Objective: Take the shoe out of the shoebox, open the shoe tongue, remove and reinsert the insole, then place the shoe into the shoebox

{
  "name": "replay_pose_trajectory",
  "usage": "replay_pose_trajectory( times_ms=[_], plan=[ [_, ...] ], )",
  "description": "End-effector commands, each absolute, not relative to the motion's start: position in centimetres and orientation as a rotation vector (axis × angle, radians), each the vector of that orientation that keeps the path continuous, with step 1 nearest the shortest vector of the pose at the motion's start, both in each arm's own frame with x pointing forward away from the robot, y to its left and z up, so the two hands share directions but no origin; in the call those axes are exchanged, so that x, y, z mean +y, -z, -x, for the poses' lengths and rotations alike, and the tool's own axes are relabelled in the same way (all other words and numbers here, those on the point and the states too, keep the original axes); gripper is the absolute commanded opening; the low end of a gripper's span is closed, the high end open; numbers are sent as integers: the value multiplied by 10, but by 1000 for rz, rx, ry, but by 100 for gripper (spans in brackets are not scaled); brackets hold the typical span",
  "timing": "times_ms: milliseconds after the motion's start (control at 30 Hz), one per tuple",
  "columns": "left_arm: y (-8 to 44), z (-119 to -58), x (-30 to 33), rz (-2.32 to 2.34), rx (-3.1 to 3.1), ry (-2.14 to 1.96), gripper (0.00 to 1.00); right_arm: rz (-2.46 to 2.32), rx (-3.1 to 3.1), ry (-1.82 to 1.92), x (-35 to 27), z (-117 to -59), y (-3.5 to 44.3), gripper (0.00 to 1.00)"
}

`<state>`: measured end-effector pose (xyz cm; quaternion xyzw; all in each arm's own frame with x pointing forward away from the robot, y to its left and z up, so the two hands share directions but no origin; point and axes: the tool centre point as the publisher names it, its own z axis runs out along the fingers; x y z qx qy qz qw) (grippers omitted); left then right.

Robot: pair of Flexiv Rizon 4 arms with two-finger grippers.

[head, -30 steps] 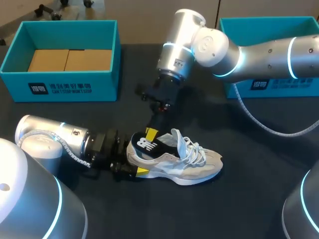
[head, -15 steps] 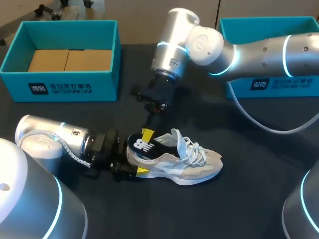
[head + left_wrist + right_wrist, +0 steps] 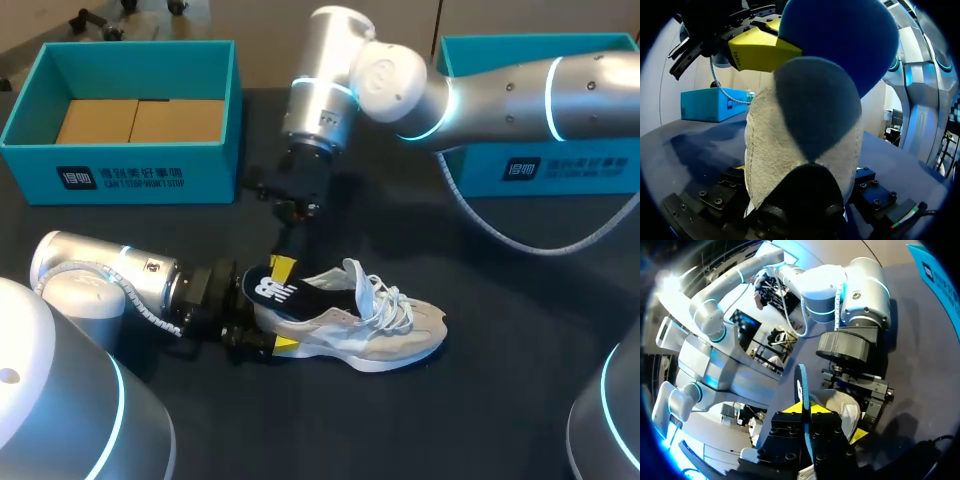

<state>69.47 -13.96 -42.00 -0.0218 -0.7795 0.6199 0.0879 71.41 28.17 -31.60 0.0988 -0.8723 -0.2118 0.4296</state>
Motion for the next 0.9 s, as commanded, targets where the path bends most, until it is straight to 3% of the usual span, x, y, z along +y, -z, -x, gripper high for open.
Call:
replay_pose_trajectory(
  times_ms=[33,200,900],
  plan=[
    [422,-696,-141,65,-2323,-1840,0,-250,-2169,530,284,-717,319,27],
    [422,-696,-141,65,-2323,-1840,0,-234,-2170,549,278,-718,319,34],
    [422,-696,-141,65,-2323,-1840,0,-216,-2148,621,265,-718,323,32]
  ],
)
